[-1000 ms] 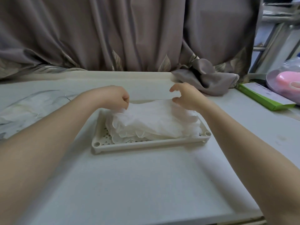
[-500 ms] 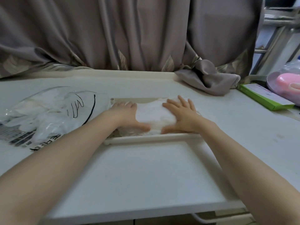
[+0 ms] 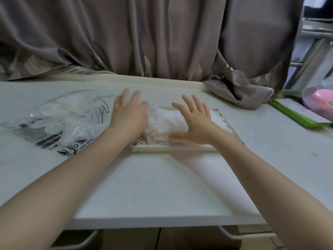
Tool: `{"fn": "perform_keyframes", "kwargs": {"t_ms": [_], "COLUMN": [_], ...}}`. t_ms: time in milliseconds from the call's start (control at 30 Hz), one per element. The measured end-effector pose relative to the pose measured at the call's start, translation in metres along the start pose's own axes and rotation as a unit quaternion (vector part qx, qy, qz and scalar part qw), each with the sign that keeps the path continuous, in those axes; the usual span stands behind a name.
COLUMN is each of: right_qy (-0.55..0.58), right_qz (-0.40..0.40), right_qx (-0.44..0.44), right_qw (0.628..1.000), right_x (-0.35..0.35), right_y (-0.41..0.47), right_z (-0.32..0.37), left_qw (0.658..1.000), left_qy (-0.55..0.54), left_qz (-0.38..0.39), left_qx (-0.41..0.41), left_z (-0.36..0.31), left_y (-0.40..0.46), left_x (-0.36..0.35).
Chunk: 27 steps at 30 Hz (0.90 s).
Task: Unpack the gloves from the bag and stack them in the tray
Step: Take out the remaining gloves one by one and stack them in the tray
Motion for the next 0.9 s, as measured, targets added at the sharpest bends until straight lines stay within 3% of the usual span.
{"fn": "perform_keyframes", "kwargs": {"t_ms": [67,167,367,433,533,667,800,900], "right_qy": [0.033,0.111,0.178,0.152,0.038,0.085,0.035,0.011], "right_qz": [-0.022,-0.057,-0.068,-0.01,0.109,0.125,0.162,0.139], "right_qx": [0.042,0.097,0.169,0.153,0.061,-0.022,0.037,0.018], "right_qw": [0.998,0.987,0.967,0.976,0.991,0.988,0.986,0.99], "right_x": [0.005,0.004,-0.01,-0.029,-0.061,-0.067,-0.083,-0.086], "right_y": [0.005,0.012,0.015,0.022,0.035,0.046,0.049,0.051], "right_z": [0.033,0.078,0.149,0.161,0.159,0.156,0.163,0.155], "left_qw": [0.994,0.979,0.976,0.969,0.936,0.921,0.888,0.878], "left_qy": [0.064,0.053,-0.022,-0.115,-0.283,-0.327,-0.382,-0.4], "left_qz": [0.042,0.102,0.072,0.05,0.006,-0.073,-0.076,-0.076], "left_qx": [0.073,0.166,0.206,0.211,0.209,0.198,0.244,0.251], "left_z": [0.038,0.086,0.125,0.126,0.116,0.119,0.124,0.115], "left_y": [-0.013,-0.031,-0.031,-0.031,-0.028,-0.023,-0.028,-0.03], "left_x": [-0.009,-0.019,-0.021,-0.021,-0.007,0.019,0.018,0.019]}}
Point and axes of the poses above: each hand's wrist, its own y-axis towards the middle knuckle, its own x-axis out of the back of the hand, z = x × y, the point moved 7 cm from there along y, towards the middle knuckle, and after that the axes turned 15 degrees about -z, right-handed, at the moved point
